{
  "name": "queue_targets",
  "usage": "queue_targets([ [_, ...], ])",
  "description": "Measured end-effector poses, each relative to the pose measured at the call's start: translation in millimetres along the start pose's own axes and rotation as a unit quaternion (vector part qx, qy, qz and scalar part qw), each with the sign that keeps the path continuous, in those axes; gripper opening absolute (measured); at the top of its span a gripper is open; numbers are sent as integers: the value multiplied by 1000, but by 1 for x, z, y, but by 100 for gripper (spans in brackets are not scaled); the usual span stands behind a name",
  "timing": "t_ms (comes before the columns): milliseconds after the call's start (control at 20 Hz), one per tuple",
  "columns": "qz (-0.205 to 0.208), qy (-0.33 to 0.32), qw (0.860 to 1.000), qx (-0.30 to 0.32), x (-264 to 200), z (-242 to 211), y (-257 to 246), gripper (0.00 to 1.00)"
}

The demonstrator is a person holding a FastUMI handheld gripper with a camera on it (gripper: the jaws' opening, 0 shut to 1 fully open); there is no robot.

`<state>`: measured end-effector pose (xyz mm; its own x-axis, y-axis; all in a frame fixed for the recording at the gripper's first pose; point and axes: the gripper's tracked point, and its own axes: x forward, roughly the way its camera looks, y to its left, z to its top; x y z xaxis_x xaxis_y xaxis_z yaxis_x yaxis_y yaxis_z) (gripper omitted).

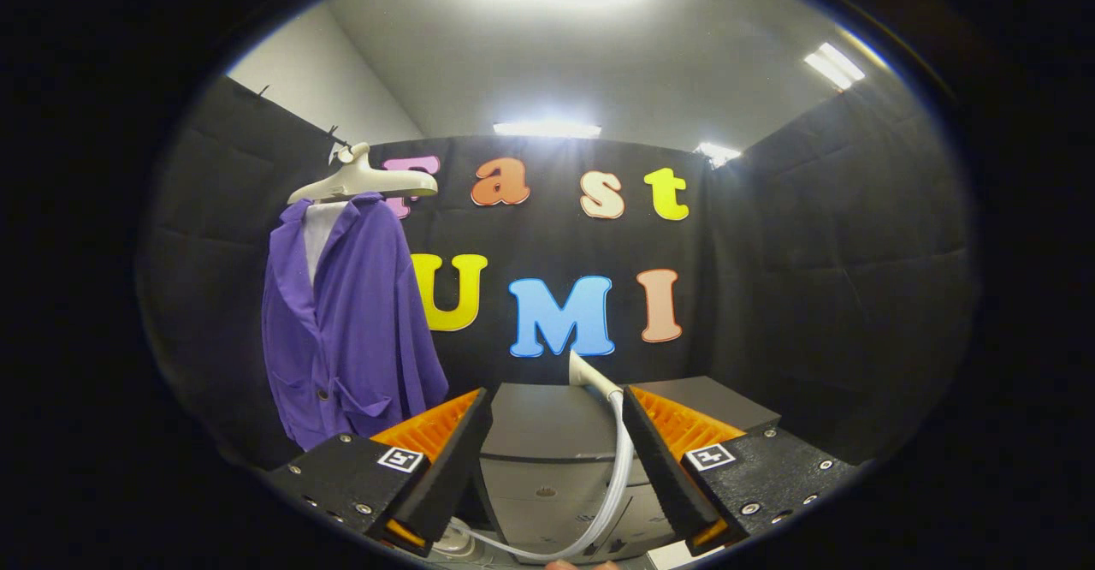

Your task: Iron the clothes twice with a garment steamer, once on the left side and once on the right side.

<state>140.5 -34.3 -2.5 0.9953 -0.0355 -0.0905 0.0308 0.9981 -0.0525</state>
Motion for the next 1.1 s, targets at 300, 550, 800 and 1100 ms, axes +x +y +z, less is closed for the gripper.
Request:
queue_targets([
  [300, 31, 17, 999, 33, 92, 11, -13, 95],
  [550, 15, 46, 996, 74, 172, 0, -45, 95],
  [800, 21, 105, 990, 94, 239, -30, -70, 94],
  [1100, 35, 198, 966, 162, 295, -87, -88, 95],
])
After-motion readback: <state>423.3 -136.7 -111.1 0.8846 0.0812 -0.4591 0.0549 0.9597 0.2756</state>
